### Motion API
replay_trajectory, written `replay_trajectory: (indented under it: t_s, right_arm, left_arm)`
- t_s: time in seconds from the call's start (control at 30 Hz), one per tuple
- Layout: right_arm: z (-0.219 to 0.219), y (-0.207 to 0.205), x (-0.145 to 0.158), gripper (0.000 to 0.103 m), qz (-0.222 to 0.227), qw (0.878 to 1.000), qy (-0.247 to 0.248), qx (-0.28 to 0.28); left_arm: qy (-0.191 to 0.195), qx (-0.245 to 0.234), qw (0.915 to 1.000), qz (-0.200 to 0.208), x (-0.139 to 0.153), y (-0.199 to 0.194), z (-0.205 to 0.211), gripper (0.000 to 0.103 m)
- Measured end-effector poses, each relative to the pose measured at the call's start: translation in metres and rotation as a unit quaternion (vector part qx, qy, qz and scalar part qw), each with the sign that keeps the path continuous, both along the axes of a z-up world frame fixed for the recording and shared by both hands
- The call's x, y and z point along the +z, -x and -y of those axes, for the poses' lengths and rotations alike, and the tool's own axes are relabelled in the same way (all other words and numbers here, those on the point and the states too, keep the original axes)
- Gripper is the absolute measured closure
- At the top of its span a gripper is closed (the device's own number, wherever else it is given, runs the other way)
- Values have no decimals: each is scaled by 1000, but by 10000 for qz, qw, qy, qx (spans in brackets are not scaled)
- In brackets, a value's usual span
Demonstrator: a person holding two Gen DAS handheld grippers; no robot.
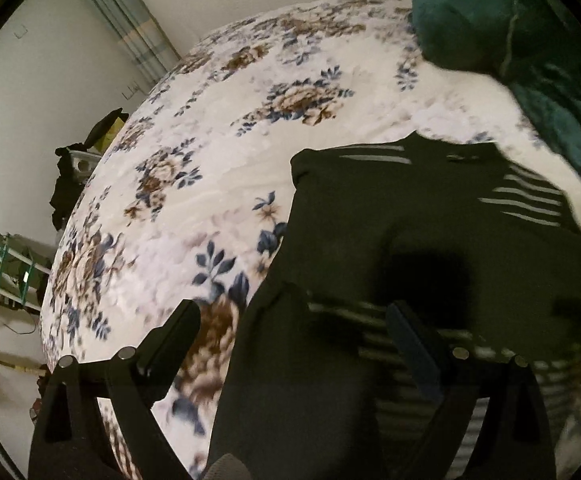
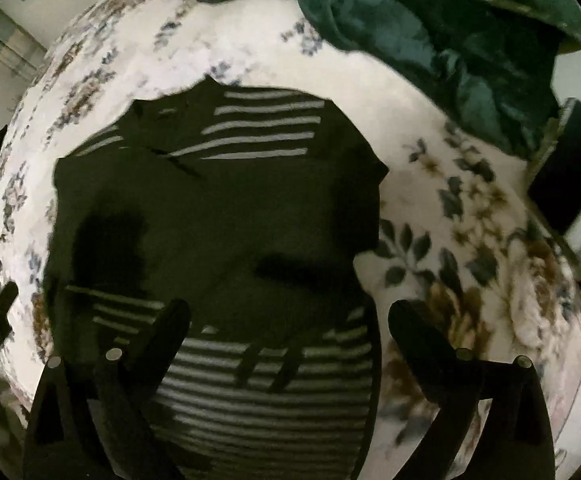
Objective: Fold small clothes
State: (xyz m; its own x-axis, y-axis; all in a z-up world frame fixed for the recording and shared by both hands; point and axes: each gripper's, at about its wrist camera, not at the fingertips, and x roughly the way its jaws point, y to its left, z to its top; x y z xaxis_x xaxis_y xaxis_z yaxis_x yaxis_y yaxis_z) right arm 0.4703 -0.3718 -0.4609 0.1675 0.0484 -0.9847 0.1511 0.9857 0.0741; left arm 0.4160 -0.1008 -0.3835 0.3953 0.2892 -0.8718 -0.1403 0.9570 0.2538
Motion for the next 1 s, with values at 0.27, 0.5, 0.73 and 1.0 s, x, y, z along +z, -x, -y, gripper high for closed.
replay_trajectory:
  t_s: [0.27,0.5,0.73,1.0]
  right_arm:
    - [-35,78,119,2,538,9982,260,2]
    - [-38,141,200,1,889,9956,277,127]
    - [2,161,237,1,963,9945,-289,287]
    - [120,113,161,2,-82,9768,-2119,302]
  left_arm:
    - [459,-165,9986,181,86,69,7,8]
    - [588,-247,9976,260,134,112,26,8]
    - [486,-98,9984,284,154,133,63,8]
    - [813,126,9939,-729,48,171,148,8]
